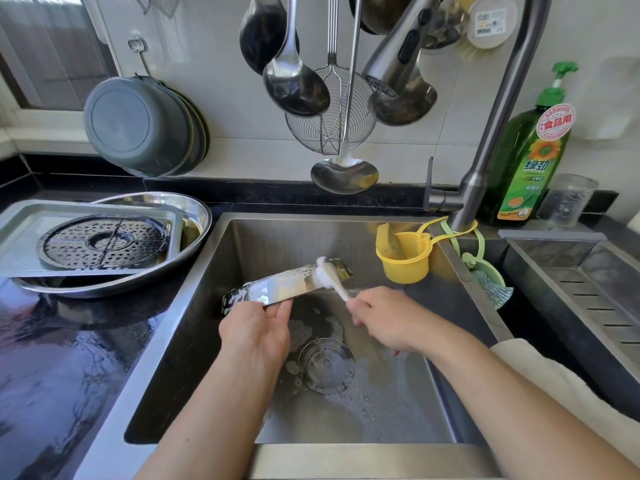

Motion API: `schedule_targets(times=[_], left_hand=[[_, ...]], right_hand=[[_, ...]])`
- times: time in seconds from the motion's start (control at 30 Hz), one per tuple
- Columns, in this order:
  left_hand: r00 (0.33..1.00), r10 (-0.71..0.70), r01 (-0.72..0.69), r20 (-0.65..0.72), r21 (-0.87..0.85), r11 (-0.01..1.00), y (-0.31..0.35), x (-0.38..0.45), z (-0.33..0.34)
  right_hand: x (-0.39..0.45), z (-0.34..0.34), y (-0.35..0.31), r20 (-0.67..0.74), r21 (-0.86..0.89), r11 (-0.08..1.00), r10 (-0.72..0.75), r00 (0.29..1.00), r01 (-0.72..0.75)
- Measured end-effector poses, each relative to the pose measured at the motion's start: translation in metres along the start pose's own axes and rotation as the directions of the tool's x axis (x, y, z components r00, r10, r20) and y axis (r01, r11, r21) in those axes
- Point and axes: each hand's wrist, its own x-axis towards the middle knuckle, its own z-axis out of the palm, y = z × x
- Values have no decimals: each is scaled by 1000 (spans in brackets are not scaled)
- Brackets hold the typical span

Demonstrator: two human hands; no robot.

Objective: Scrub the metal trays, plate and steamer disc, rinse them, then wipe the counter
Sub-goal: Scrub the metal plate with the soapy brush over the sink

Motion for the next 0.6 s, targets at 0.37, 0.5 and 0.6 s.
schedule_targets(times=[0.37,0.5,0.6], left_hand=[[1000,-7,7,7,45,999,-2,-5,-2],[1000,2,-2,-3,63,998,-1,-6,-1],[1000,2,-1,-6,114,994,-2,-6,-1]], right_hand=[[8,-6,6,-46,-9,974,227,973,-227],[-2,0,-6,0,-102,994,32,999,-32],[-8,14,-18,100,-107,987,-109,989,120]])
